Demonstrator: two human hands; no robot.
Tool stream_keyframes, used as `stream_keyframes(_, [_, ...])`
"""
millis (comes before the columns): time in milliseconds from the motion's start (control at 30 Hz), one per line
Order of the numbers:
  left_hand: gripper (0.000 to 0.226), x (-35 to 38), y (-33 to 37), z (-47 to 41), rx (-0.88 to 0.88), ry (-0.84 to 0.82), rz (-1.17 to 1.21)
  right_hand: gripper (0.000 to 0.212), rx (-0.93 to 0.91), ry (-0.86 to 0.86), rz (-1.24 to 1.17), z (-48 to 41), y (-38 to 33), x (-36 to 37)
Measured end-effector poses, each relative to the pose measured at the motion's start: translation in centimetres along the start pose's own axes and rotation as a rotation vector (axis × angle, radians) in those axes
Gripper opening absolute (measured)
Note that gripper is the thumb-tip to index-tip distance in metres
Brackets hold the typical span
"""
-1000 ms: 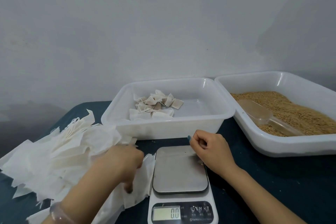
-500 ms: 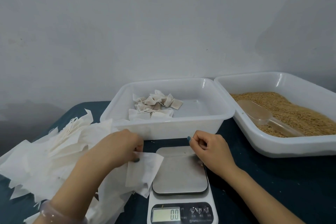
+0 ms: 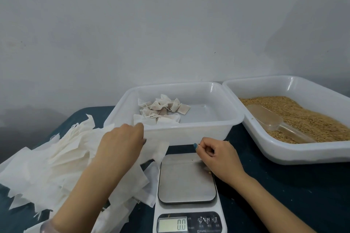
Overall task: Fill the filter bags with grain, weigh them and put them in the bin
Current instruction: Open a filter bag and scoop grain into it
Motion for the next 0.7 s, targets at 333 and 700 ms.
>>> stream_keyframes(333, [0.013, -1.9, 3.1, -1.0, 0.032, 0.396, 1.100, 0.048, -0.004, 0.015, -0.224, 0.0, -1.5, -1.4])
stream_keyframes(700, [0.006, 3.5, 5.5, -1.1, 0.014, 0.374, 1.312, 0.034, 0.059, -0.002, -0.080, -0.2, -0.2, -1.1])
Point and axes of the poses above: each hand's wrist, its own z-axis away from the middle knuckle, its own x-axis out of the palm, y = z × x, the point moved 10 cm from there along -z, towards the middle knuckle, and after that the axes turned 11 degrees about x, right-handed, at the moved point
